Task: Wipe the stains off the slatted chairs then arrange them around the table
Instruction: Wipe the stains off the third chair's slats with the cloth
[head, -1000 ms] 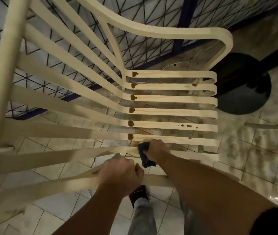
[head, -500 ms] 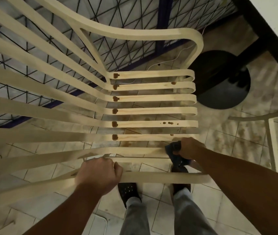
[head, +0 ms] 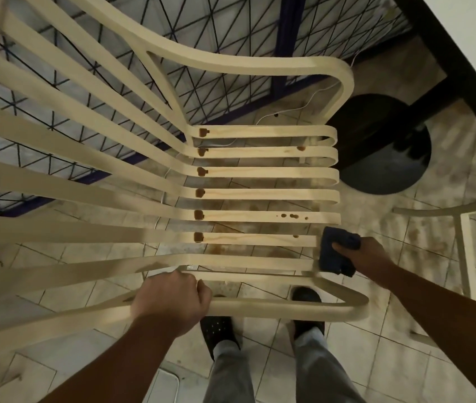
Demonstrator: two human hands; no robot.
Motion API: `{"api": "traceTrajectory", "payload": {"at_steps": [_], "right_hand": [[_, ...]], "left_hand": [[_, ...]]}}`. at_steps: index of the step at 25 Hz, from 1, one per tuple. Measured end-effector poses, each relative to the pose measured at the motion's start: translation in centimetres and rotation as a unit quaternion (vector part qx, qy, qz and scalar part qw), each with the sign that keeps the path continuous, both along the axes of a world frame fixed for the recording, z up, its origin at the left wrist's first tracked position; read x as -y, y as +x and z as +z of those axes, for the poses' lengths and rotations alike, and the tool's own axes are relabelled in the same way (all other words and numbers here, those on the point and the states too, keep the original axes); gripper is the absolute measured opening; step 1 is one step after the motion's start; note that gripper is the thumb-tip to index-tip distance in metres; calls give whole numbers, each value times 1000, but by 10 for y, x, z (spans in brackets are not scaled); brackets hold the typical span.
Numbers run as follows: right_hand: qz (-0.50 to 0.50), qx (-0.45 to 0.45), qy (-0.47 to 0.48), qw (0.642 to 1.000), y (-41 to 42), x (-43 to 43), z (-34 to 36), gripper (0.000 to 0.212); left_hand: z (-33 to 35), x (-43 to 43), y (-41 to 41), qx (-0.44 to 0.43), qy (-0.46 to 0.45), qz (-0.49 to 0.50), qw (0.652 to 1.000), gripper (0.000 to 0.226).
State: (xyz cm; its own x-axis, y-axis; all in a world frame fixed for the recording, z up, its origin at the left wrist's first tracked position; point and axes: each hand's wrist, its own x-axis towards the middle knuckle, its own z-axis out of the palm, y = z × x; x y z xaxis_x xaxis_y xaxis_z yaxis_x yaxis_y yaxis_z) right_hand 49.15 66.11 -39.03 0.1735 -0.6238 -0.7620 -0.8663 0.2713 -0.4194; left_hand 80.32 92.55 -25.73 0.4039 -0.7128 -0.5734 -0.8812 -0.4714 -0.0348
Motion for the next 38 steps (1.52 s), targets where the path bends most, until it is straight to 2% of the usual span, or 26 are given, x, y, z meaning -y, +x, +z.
{"api": "traceTrajectory", "payload": {"at_steps": [4,7,19,26,29,33,38], "right_hand": [[2,-62,-10,998,8,6,-17,41],[56,-84,-6,995,28,1,-24,37],[231,-34,5,972,147,-47,-36,29],[285,-2,20,958,222,-81,-46,40],[295,-4,4,956,252,-101,-47,38],[256,-8,-20,967,270,-118,-48,38],[267,-22,-13,963,241,-107,-42,25]], "left_hand": [[-1,0,0,-13,-6,14,1000,55],[-1,0,-1,-13,-2,13,1000,57],[2,-1,4,-25,0,-11,1000,57],[2,1,5,-53,32,-4,998,54],[4,5,5,-63,43,3,997,49],[6,6,7,-81,52,11,995,48],[11,7,6,-82,57,11,995,48]]}}
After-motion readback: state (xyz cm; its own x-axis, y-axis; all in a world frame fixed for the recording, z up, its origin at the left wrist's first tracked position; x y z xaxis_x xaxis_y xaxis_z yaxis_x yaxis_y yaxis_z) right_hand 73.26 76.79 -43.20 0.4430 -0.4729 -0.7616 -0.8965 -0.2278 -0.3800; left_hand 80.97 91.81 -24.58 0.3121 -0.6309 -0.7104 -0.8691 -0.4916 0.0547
